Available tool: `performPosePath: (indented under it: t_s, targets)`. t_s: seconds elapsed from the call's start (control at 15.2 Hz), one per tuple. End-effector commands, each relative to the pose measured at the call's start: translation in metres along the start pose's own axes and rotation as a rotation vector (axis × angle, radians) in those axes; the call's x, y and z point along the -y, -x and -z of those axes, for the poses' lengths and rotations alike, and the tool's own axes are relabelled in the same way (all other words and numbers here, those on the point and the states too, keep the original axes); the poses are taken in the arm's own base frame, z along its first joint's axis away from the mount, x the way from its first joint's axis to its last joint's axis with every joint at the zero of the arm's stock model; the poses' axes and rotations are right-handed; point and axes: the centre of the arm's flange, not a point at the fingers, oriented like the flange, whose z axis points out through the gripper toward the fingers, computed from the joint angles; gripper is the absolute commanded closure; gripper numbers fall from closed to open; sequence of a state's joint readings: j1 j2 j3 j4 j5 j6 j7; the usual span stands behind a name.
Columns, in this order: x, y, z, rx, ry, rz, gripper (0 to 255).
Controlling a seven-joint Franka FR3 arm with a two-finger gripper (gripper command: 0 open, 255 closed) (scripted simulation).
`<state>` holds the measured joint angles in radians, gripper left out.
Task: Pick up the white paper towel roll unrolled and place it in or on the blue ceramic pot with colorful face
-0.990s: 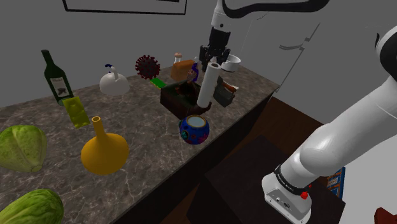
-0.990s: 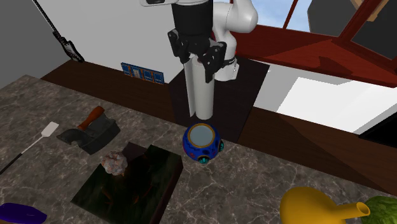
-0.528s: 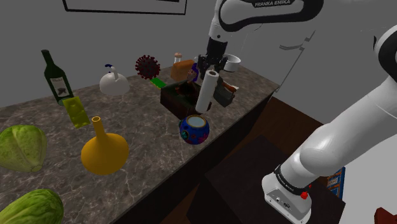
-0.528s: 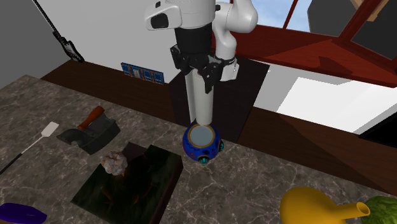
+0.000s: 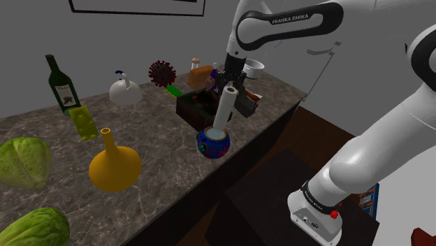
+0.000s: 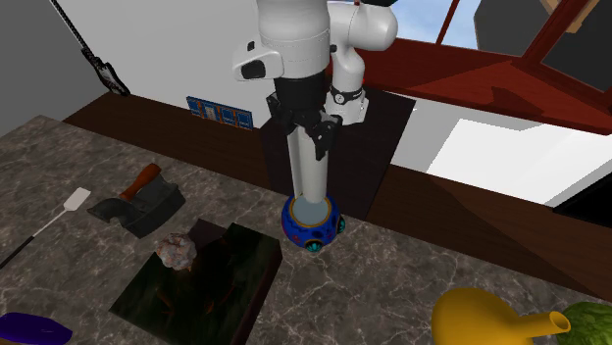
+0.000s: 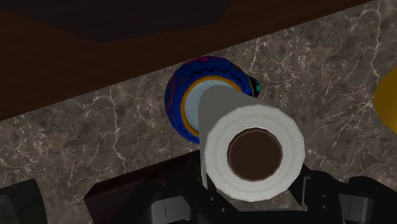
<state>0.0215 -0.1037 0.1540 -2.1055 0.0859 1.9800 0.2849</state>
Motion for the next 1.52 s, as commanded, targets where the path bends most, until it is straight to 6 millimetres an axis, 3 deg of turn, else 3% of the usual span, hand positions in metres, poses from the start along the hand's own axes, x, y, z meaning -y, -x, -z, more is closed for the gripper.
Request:
performPosePath:
  t_s: [0.0,0.4,0.92,0.99,1.32,1.45]
  targets:
    - [-0.001,0.0,-0.01,0.0,0.0,0.0,255]
    - [-0.003,-0.002,-0.043,0.0,0.0,0.0,255]
    - [-0.003,-0.002,-0.043,0.0,0.0,0.0,255]
    - [-0.003,-0.002,-0.043,0.0,0.0,0.0,0]
    - [-0.003,-0.002,-0.043,0.0,0.0,0.0,0]
    - [-0.003,-0.002,-0.016,0.0,0.0,0.0,0]
